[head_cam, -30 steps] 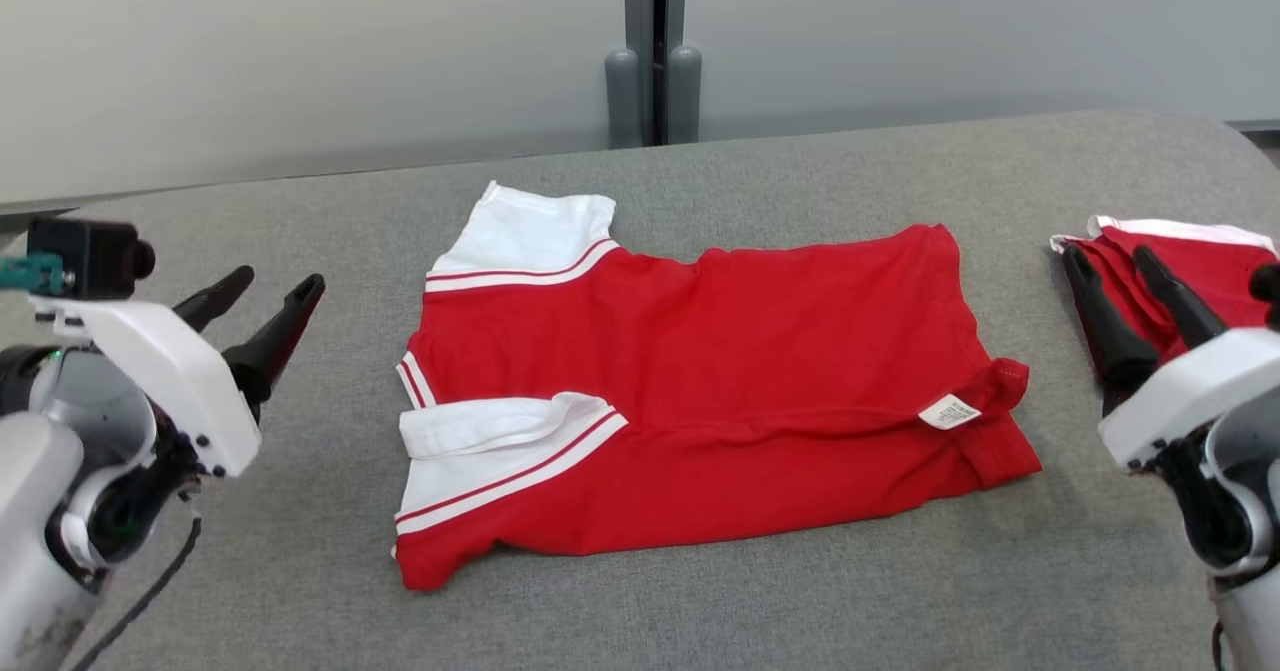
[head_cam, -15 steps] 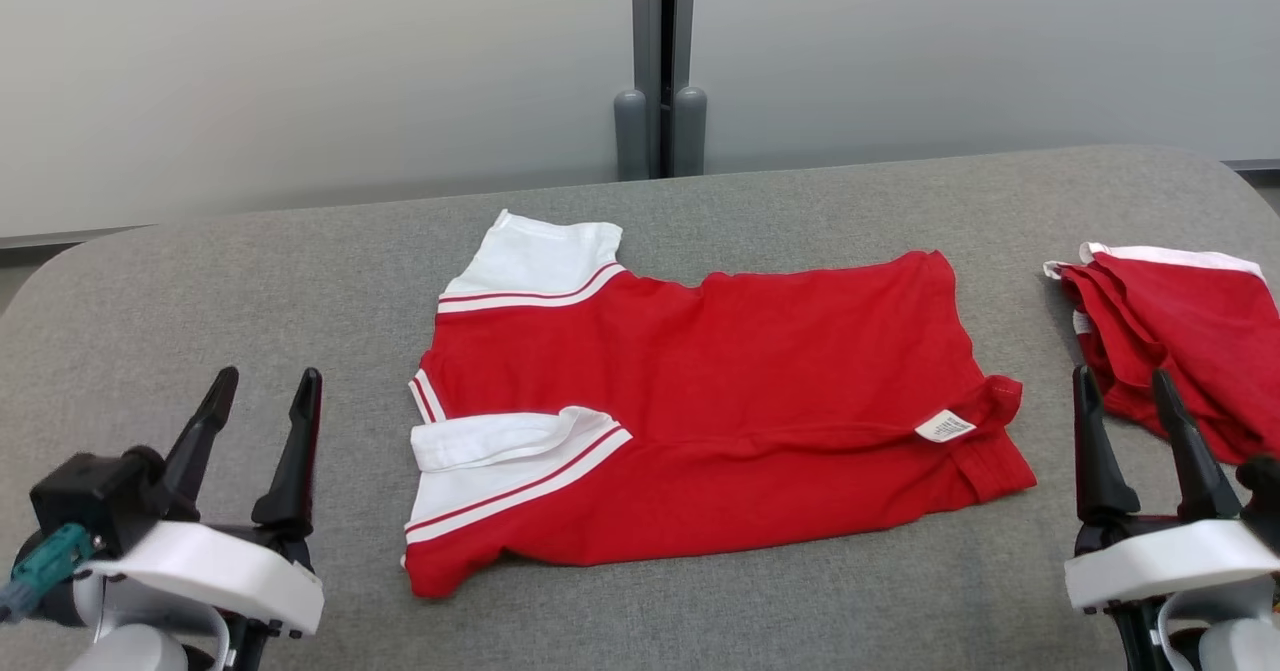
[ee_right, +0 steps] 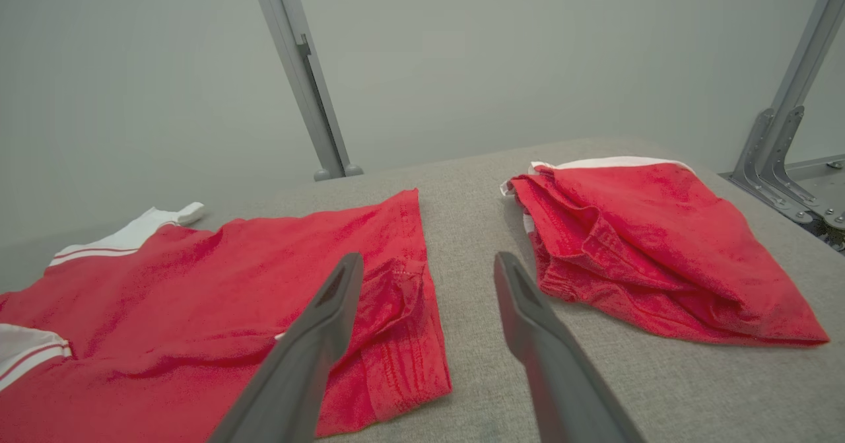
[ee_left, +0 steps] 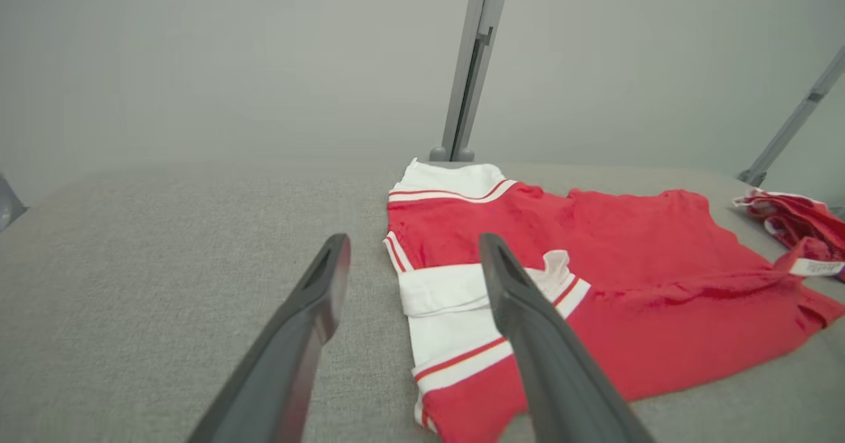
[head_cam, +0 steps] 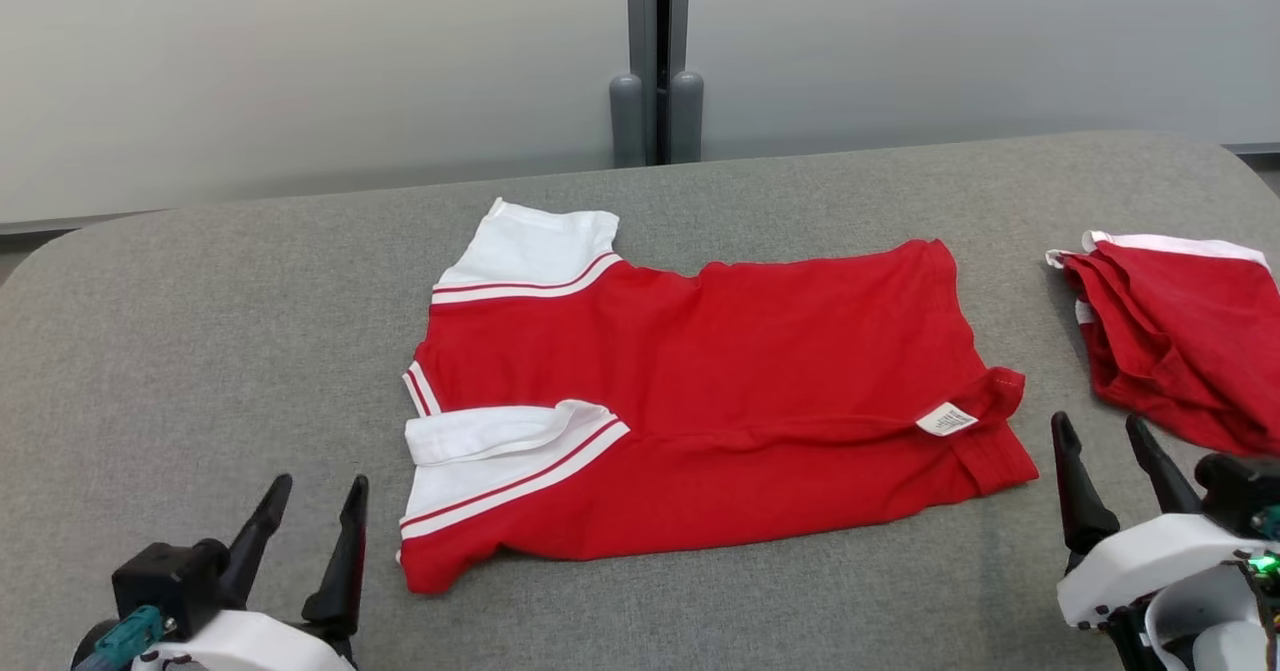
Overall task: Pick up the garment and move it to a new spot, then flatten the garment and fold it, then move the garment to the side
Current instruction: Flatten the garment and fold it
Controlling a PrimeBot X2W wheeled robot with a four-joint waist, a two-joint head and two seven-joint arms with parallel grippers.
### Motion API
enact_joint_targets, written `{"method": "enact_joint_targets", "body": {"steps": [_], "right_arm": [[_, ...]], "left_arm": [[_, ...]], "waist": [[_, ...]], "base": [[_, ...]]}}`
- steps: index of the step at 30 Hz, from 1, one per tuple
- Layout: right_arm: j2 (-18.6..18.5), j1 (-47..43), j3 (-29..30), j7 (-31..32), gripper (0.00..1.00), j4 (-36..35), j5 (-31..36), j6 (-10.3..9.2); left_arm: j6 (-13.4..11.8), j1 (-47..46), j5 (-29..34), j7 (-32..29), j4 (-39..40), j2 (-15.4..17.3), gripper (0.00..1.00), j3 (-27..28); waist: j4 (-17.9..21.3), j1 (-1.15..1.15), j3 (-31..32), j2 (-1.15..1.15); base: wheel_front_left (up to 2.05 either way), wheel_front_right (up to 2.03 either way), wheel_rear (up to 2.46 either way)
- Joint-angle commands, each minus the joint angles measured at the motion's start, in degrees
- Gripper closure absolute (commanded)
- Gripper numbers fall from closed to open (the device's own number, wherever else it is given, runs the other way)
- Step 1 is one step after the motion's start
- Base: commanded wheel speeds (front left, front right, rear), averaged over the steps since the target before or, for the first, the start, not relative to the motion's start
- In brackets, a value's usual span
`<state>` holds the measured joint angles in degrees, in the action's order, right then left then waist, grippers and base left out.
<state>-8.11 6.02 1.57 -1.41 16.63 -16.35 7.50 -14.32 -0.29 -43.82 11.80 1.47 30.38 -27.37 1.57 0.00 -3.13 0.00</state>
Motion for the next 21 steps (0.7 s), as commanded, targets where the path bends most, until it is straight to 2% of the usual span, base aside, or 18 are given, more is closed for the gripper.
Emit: {"method": "enact_joint_targets", "body": {"steps": [1, 5, 10, 14, 21], "right_arm": [[-0.72, 1.19, -0.32, 1.60, 0.00, 1.28, 0.89, -0.01], [-1.20, 3.34, -1.38, 5.33, 0.00, 4.63, 0.76, -0.02], [-1.74, 6.61, -3.48, 9.64, 0.00, 9.33, 1.01, -0.02], [-2.02, 8.03, -5.39, 10.87, 0.00, 11.62, 0.62, -0.02], [-1.87, 10.57, -4.99, 12.08, 0.00, 16.70, 2.37, -0.02]], "left_arm": [[0.21, -0.19, -0.35, -1.26, -1.04, 0.47, 0.00, -0.38], [1.31, -1.78, -0.96, -5.37, -2.94, 0.26, 0.00, -2.57], [3.86, -3.91, -2.97, -8.96, -5.68, -1.82, 0.00, -4.95], [5.50, -5.45, -3.78, -10.16, -8.62, -2.80, 0.00, -5.95], [7.19, -7.45, -4.77, -12.80, -11.98, -3.84, 0.00, -7.49]], "waist": [[-0.12, 0.00, -0.64, 0.00], [-0.31, 0.00, -2.00, 0.00], [-0.66, 0.00, -4.33, 0.00], [-0.97, 0.00, -5.49, 0.00], [-1.38, 0.00, -7.17, 0.00]], "base": [[0.00, 0.00, 0.00], [0.00, 0.00, 0.00], [0.00, 0.00, 0.00], [0.00, 0.00, 0.00], [0.00, 0.00, 0.00]]}}
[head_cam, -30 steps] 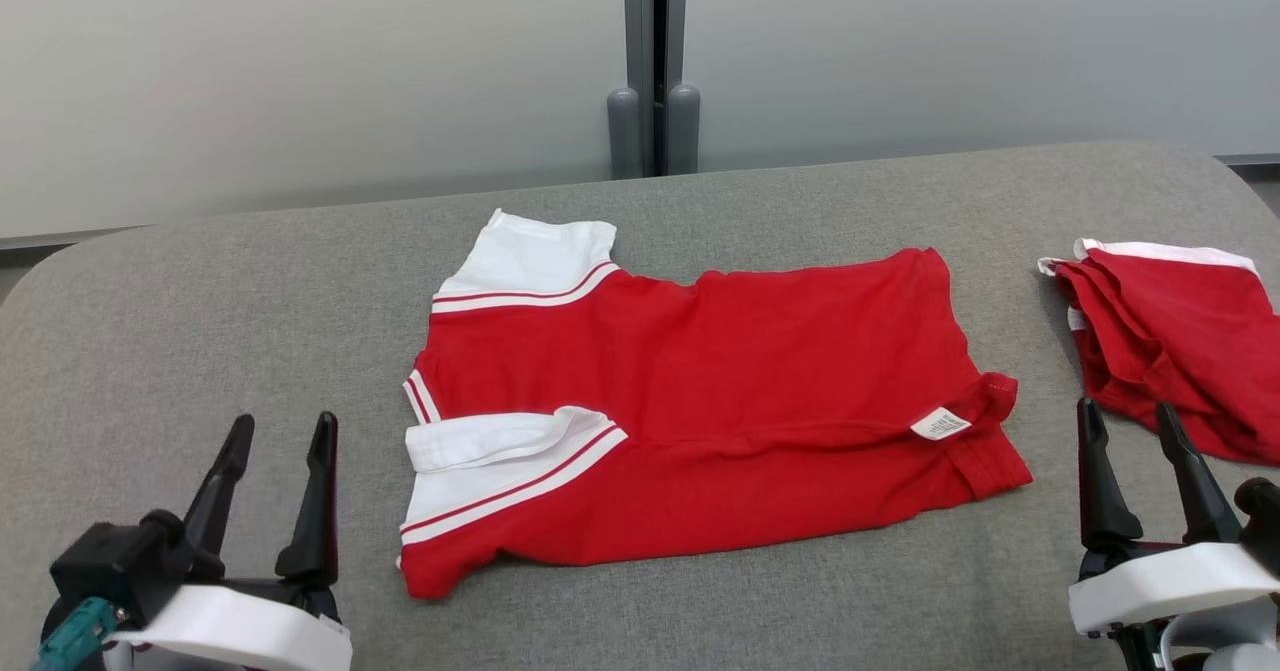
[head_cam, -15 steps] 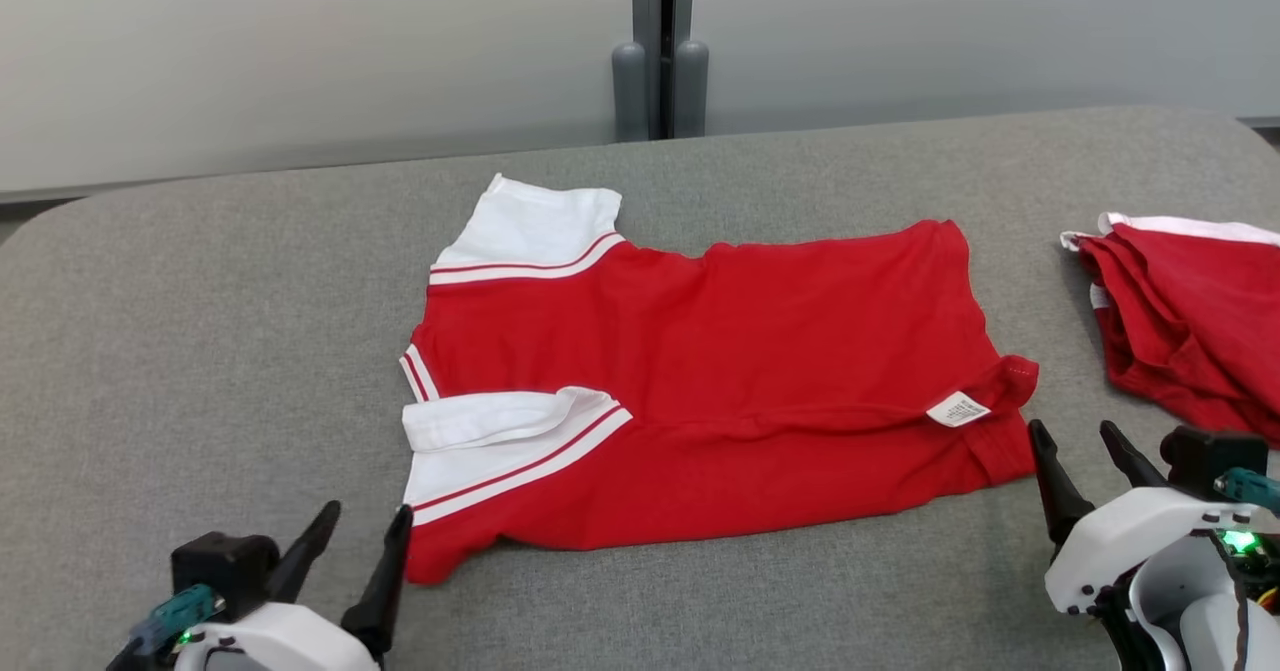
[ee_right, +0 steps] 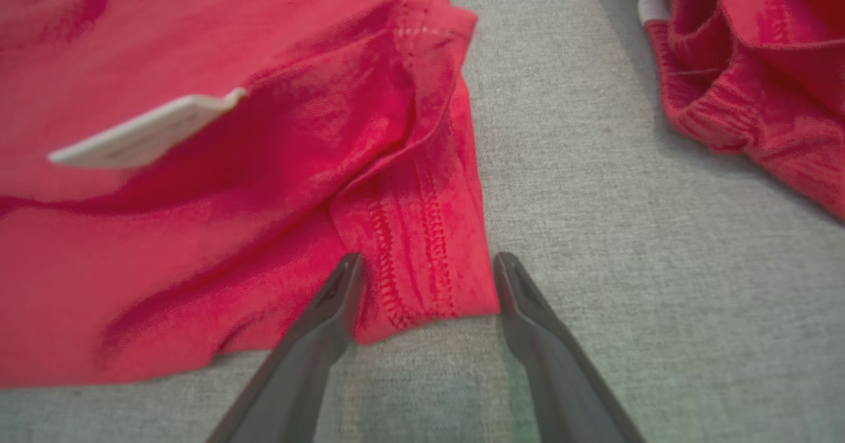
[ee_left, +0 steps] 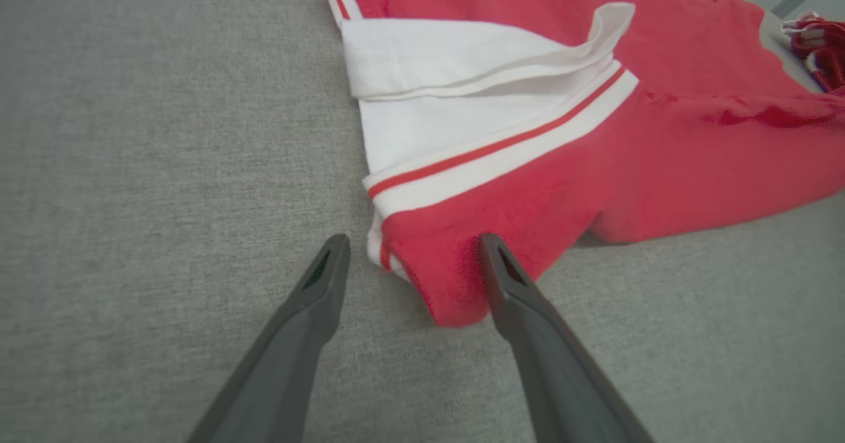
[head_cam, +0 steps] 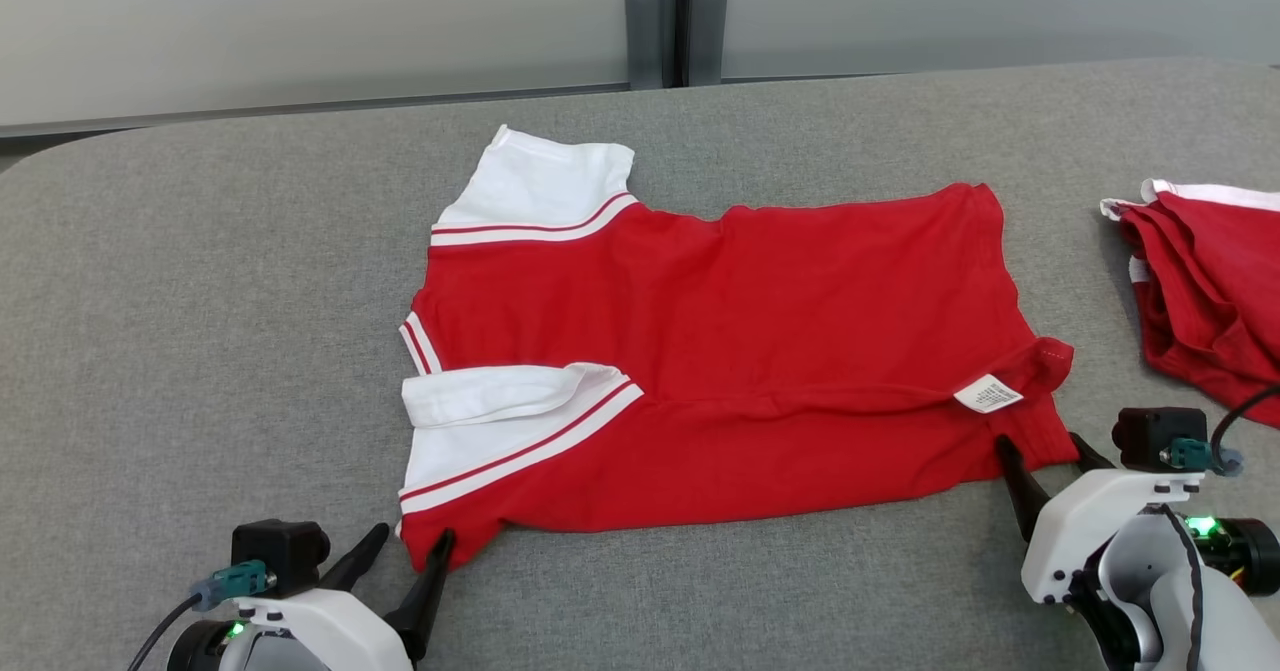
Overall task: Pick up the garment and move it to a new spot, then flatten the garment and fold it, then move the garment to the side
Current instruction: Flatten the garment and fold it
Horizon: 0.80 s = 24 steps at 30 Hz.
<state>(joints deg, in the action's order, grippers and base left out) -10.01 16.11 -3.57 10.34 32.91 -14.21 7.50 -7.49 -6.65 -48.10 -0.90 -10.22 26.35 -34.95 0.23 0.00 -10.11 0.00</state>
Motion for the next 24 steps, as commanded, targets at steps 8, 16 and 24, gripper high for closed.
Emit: {"method": "enact_joint_targets", "body": {"steps": [8, 16, 24], "right_arm": [[0.60, 1.35, -1.66, 2.20, 0.71, 4.35, -0.62, -0.02], [-0.17, 1.98, -4.07, 1.54, 1.00, 5.59, -3.54, -0.08], [-3.49, -0.85, -5.65, 4.86, 1.00, 1.79, -9.46, -0.07]], "left_arm": [[2.43, -2.84, -2.37, -2.82, -4.27, -1.54, 0.00, -1.03], [3.35, -4.04, -3.39, -2.17, -6.06, -2.04, 1.00, -0.36], [2.63, 0.28, -5.12, -4.06, -1.75, 0.95, 1.00, 0.20]], "waist": [[-0.11, 0.00, -0.87, 0.00], [0.40, 0.00, 0.32, 0.00], [-0.05, 0.00, 4.71, 0.00]], "base": [[0.00, 0.00, 0.00], [0.00, 0.00, 0.00], [0.00, 0.00, 0.00]]}}
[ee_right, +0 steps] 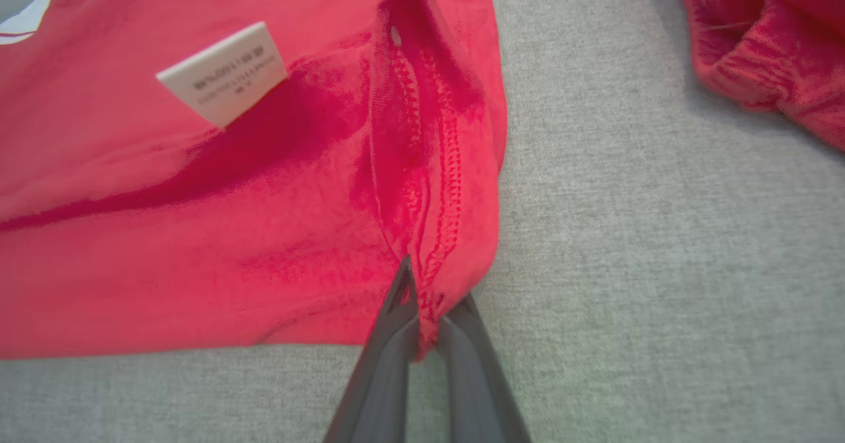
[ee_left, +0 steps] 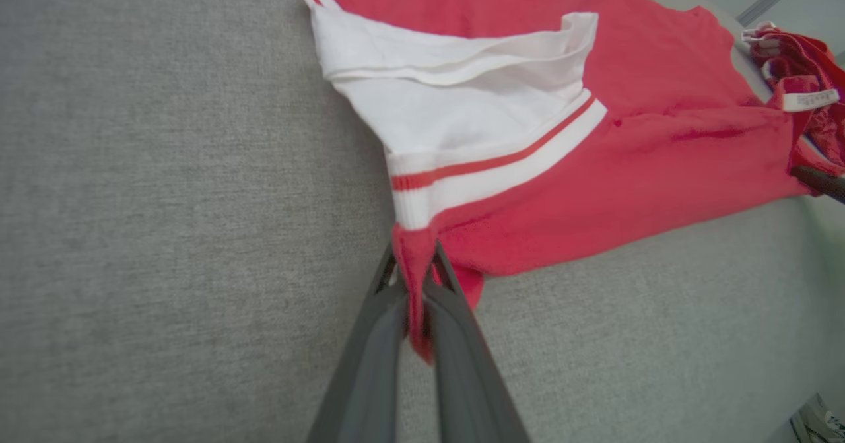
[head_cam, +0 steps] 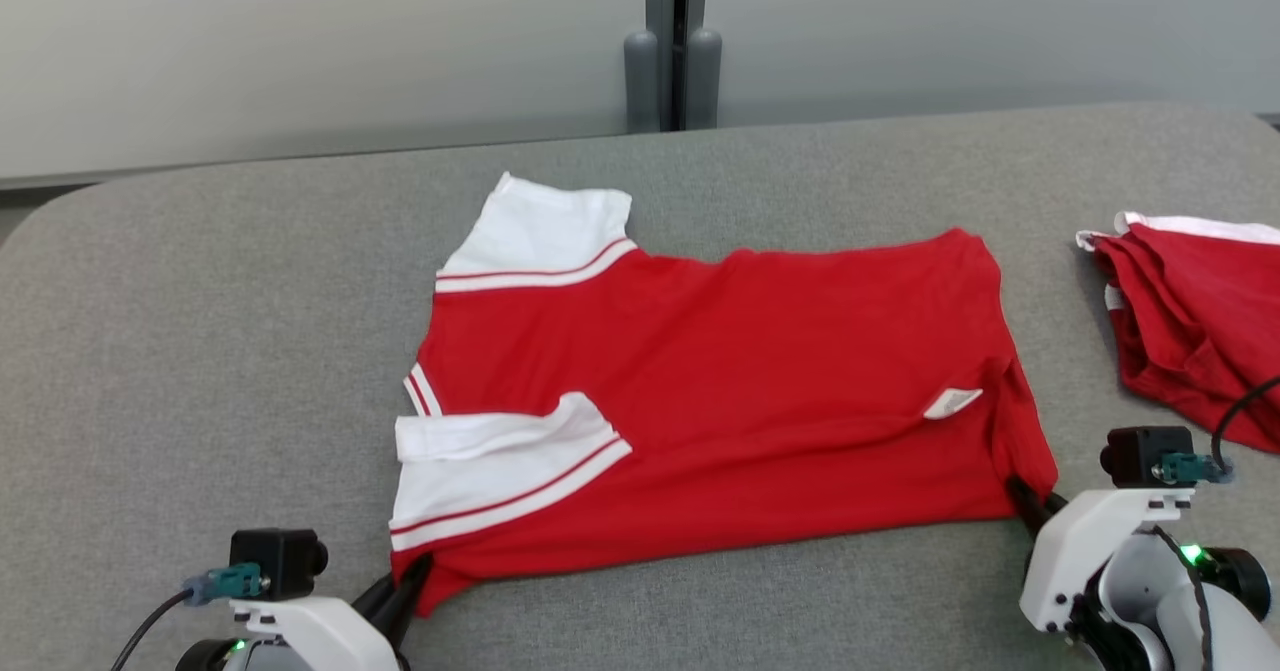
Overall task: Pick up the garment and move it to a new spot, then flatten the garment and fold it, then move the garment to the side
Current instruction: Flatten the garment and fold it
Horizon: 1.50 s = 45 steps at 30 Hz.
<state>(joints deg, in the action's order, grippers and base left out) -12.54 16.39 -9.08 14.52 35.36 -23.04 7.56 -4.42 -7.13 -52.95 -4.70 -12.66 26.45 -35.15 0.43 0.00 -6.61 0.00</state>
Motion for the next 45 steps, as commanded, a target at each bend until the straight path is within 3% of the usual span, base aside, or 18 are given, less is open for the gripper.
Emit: {"method": "enact_joint_targets", "body": {"steps": [1, 10, 18, 19, 20, 21, 32, 39, 45], "right_arm": [[-1.62, -1.89, -0.42, 1.51, 1.00, -1.59, -1.23, -0.14], [-4.41, -12.32, 0.06, 8.32, 1.00, -11.88, -5.89, -0.14], [-2.44, -20.58, 4.50, 13.54, 0.98, -20.01, -5.14, -0.14], [-2.24, -20.99, 4.99, 13.91, 0.68, -20.58, -4.30, -0.14], [-1.96, -21.25, 5.57, 14.37, 0.04, -21.05, -3.57, -0.14], [-1.61, -21.42, 6.09, 14.54, 0.00, -21.51, -3.12, -0.14], [0.74, -21.12, 10.53, 14.01, 0.00, -28.17, -0.56, -0.10], [1.82, -13.94, 12.56, 10.97, 0.00, -29.88, 0.64, -0.10], [2.29, -1.76, 12.88, 9.19, 0.00, -24.56, 0.86, -0.09]], "left_arm": [[-0.73, 1.54, -0.55, -0.78, 1.83, 1.46, 1.00, 0.36], [-4.43, 9.51, -2.77, -6.12, 11.06, 5.81, 1.00, -0.69], [-6.90, 14.25, -4.78, -7.70, 15.19, 7.70, 1.00, -0.40], [-7.03, 14.53, -4.84, -7.95, 15.30, 7.92, 1.00, -0.46], [-7.20, 14.74, -5.09, -8.36, 15.31, 8.04, 0.81, -0.61], [-7.24, 14.82, -5.07, -8.71, 15.37, 8.20, 0.00, -0.74], [-7.90, 11.44, -1.83, -6.73, 18.82, 11.23, 0.00, 1.42], [-4.84, 0.00, 3.38, -7.71, 19.87, 13.49, 0.00, 2.24], [1.14, -15.94, 5.17, -13.75, 14.52, 13.37, 0.00, 1.70]], "waist": [[-0.29, 0.00, 1.80, 0.00], [0.04, 0.00, 4.73, 0.00], [0.72, 0.00, 5.22, 0.00], [0.86, 0.00, 5.25, 0.00], [0.97, 0.00, 5.27, 0.00], [1.05, 0.00, 5.26, 0.00], [1.58, 0.00, 5.12, 0.00], [2.14, 0.00, 0.50, 0.00], [3.37, 0.00, -6.23, 0.00]], "base": [[0.00, 0.00, 0.00], [0.00, 0.00, 0.00], [0.00, 0.00, 0.00], [0.00, 0.00, 0.00], [0.00, 0.00, 0.00], [0.00, 0.00, 0.00], [0.00, 0.00, 0.00], [0.00, 0.00, 0.00], [0.00, 0.00, 0.00]]}}
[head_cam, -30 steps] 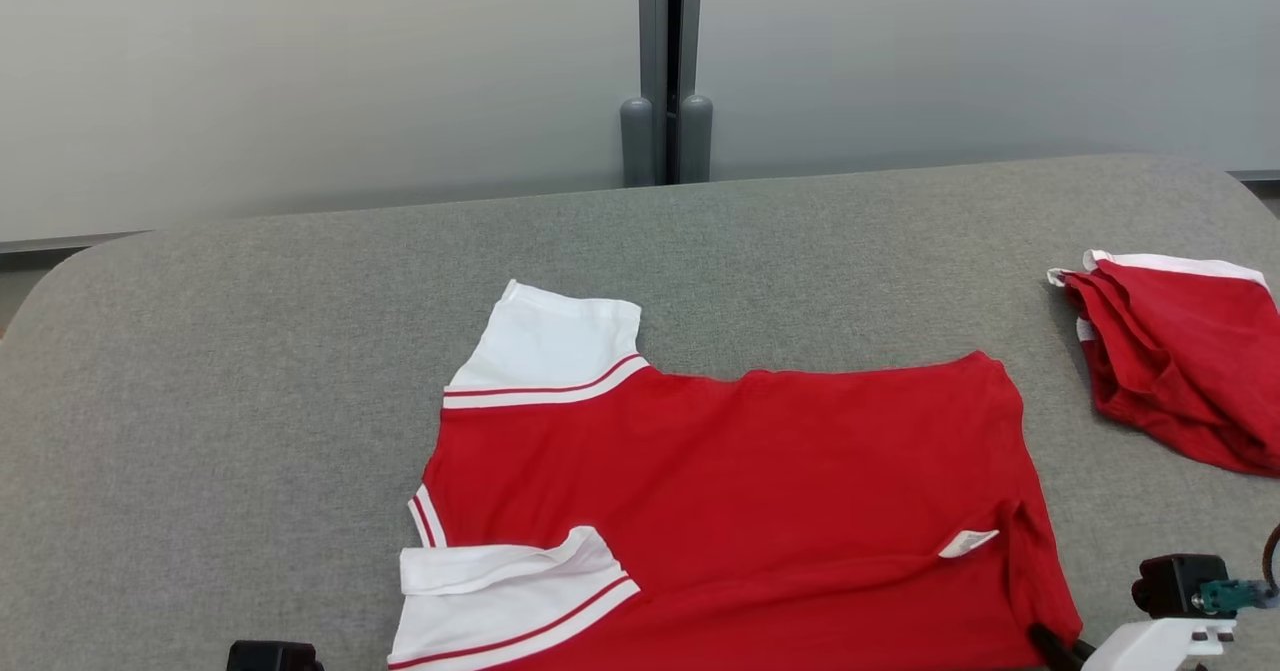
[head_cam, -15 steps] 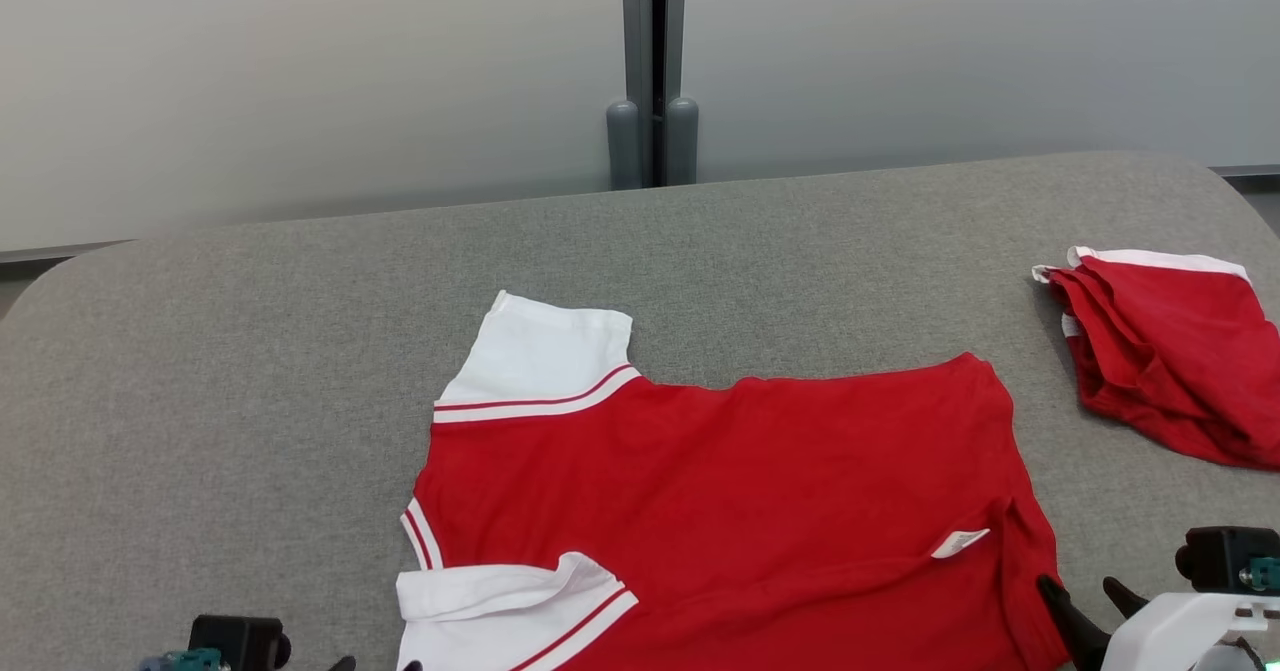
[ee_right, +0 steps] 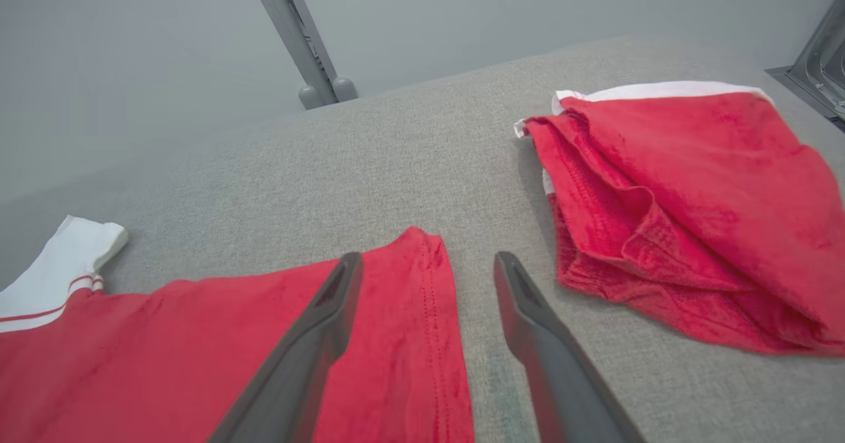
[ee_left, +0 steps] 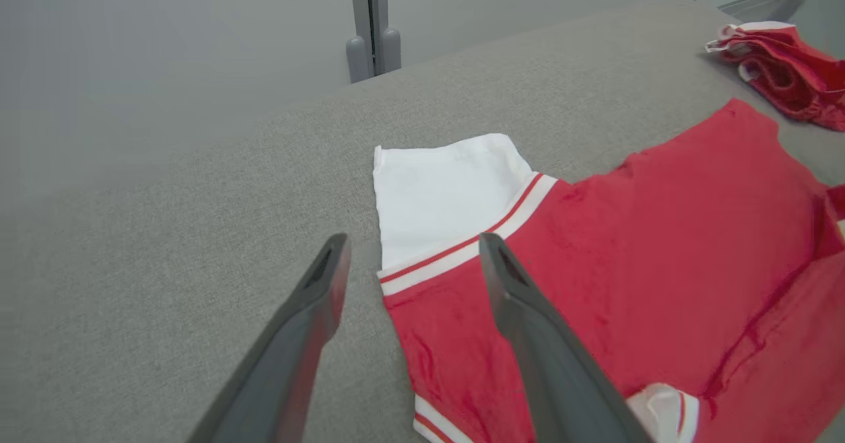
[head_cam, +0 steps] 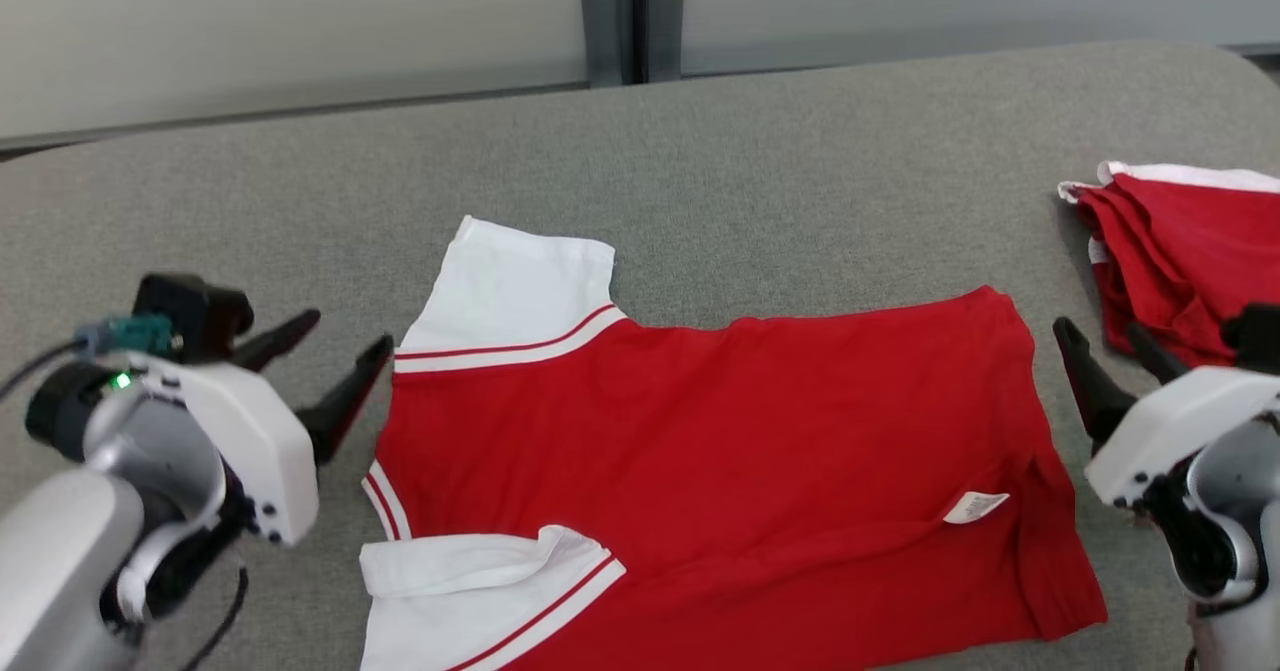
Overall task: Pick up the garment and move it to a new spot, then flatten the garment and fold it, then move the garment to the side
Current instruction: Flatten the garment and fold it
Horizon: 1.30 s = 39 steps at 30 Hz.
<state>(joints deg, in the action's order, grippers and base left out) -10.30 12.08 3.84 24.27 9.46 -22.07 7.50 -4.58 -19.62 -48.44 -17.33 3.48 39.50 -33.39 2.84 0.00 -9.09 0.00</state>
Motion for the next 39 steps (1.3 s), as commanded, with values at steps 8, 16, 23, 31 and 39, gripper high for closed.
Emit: {"method": "enact_joint_targets", "body": {"steps": [8, 16, 23, 31, 39], "right_arm": [[-0.87, 14.83, -2.15, 0.89, 0.00, 11.61, 0.82, -0.02], [-1.29, 23.69, -9.76, 3.62, 0.00, 19.76, -2.45, -0.02], [-1.08, 26.56, -14.63, 3.19, 0.00, 20.96, -5.31, -0.02], [-1.59, 28.30, -19.20, 1.84, 0.00, 19.21, -8.31, -0.02], [-2.28, 29.01, -21.62, -0.25, 1.00, 19.60, -9.98, -0.02]], "left_arm": [[8.90, -20.15, -0.38, -9.24, -12.98, -2.96, 0.00, -2.27], [11.93, -32.55, -4.16, -16.22, -25.66, -6.91, 0.00, -5.90], [12.16, -37.07, -6.07, -18.35, -30.81, -6.62, 0.00, -11.04], [12.07, -40.64, -8.13, -16.16, -35.29, -5.90, 0.00, -15.02], [12.08, -42.89, -10.79, -14.57, -37.36, -5.68, 1.00, -19.01]], "waist": [[2.16, 0.00, -10.12, 0.00], [4.17, 0.00, -14.61, 0.00], [5.95, 0.00, -16.75, 0.00], [7.89, 0.00, -18.84, 0.00], [8.38, 0.00, -19.13, 0.00]], "base": [[0.00, 0.00, 0.00], [0.00, 0.00, 0.00], [0.00, 0.00, 0.00], [0.00, 0.00, 0.00], [0.00, 0.00, 0.00]]}}
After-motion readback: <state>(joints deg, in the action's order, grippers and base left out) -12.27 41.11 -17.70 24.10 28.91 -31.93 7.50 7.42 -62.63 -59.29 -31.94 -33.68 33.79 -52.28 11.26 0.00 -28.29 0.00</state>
